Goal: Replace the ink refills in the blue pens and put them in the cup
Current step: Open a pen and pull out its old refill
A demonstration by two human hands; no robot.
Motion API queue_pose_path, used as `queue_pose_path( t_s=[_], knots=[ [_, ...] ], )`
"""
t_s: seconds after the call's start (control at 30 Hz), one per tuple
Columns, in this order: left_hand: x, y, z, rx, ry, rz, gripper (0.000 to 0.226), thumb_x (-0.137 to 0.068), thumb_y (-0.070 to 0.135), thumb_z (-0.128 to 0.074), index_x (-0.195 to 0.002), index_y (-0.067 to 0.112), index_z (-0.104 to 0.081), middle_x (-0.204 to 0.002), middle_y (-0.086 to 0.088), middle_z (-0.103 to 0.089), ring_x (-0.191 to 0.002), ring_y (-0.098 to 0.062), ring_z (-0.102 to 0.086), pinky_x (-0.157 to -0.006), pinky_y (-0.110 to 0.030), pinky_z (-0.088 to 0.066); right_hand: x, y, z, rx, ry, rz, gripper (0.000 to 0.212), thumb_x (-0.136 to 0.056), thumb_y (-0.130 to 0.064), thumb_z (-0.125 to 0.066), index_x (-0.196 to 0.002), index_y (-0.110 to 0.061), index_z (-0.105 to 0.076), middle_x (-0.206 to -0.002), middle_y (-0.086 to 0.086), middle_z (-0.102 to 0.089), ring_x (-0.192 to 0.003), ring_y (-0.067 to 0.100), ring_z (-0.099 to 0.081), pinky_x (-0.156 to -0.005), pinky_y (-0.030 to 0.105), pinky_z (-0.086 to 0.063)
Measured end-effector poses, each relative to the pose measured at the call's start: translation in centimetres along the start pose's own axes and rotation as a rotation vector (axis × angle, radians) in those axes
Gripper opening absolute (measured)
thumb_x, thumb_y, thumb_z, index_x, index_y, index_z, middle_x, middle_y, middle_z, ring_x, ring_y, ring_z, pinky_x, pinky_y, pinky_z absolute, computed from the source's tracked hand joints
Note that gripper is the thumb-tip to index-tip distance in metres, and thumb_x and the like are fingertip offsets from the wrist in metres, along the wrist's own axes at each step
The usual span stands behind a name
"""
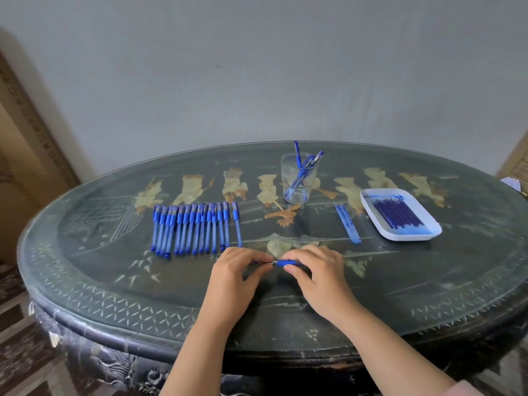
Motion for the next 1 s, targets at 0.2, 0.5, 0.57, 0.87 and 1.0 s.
queue_pose_path(
  t_s=[0.2, 0.5, 0.57, 0.87, 1.0],
  knots=[
    [0.0, -0.7, -0.3, 0.011, 0.007, 0.056, 0.013, -0.077, 0.010, -0.080, -0.084, 0.020, -0.074, -0.081, 0.029, -0.057, -0.085, 0.001, -0.057, -0.082, -0.005, -0.041, 0.2, -0.2, -0.3, 0.018, -0.008, 0.028, 0.014, -0.088, -0.032, -0.062, -0.098, -0.041, -0.065, -0.089, -0.018, -0.059, -0.087, 0.007, -0.054, -0.082, 0.033, -0.031],
    [0.2, -0.9, -0.4, -0.020, -0.002, 0.097, 0.060, -0.097, 0.057, -0.036, -0.074, 0.012, -0.069, -0.074, 0.005, -0.065, -0.078, -0.015, -0.056, -0.075, -0.022, -0.042, 0.1, -0.5, -0.1, -0.019, 0.041, 0.063, 0.013, -0.087, -0.030, -0.064, -0.098, -0.035, -0.066, -0.089, -0.017, -0.061, -0.084, 0.009, -0.057, -0.075, 0.037, -0.039],
    [0.3, -0.8, -0.1, -0.023, 0.016, 0.132, 0.060, -0.095, 0.062, -0.034, -0.080, 0.016, -0.070, -0.078, 0.008, -0.065, -0.082, -0.009, -0.055, -0.077, -0.019, -0.041, 0.1, -0.4, -0.1, -0.025, 0.043, 0.064, 0.016, -0.087, -0.026, -0.068, -0.100, -0.035, -0.066, -0.090, -0.017, -0.061, -0.085, 0.009, -0.057, -0.076, 0.039, -0.041],
    [0.1, -0.7, -0.2, 0.021, -0.032, 0.087, 0.032, -0.081, 0.006, -0.075, -0.091, 0.034, -0.064, -0.087, 0.026, -0.062, -0.091, -0.002, -0.054, -0.079, -0.007, -0.039, 0.2, -0.5, -0.3, 0.001, 0.002, 0.065, 0.014, -0.092, -0.037, -0.055, -0.102, -0.039, -0.064, -0.092, -0.018, -0.060, -0.088, 0.005, -0.055, -0.079, 0.034, -0.036],
    [0.2, -0.6, -0.3, 0.028, -0.040, 0.088, 0.023, -0.081, 0.012, -0.077, -0.094, 0.028, -0.067, -0.089, 0.024, -0.062, -0.092, -0.002, -0.055, -0.080, -0.010, -0.042, 0.1, -0.5, -0.2, 0.017, -0.014, 0.073, 0.014, -0.093, -0.039, -0.054, -0.103, -0.040, -0.063, -0.092, -0.019, -0.060, -0.087, 0.004, -0.055, -0.079, 0.035, -0.038]
  ],
)
Point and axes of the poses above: each hand's wrist, its own x-axis away from the middle knuckle, its own z-axis out of the back of the hand, y = z × x, the point moved 7 cm from there along -x, towards the middle knuckle
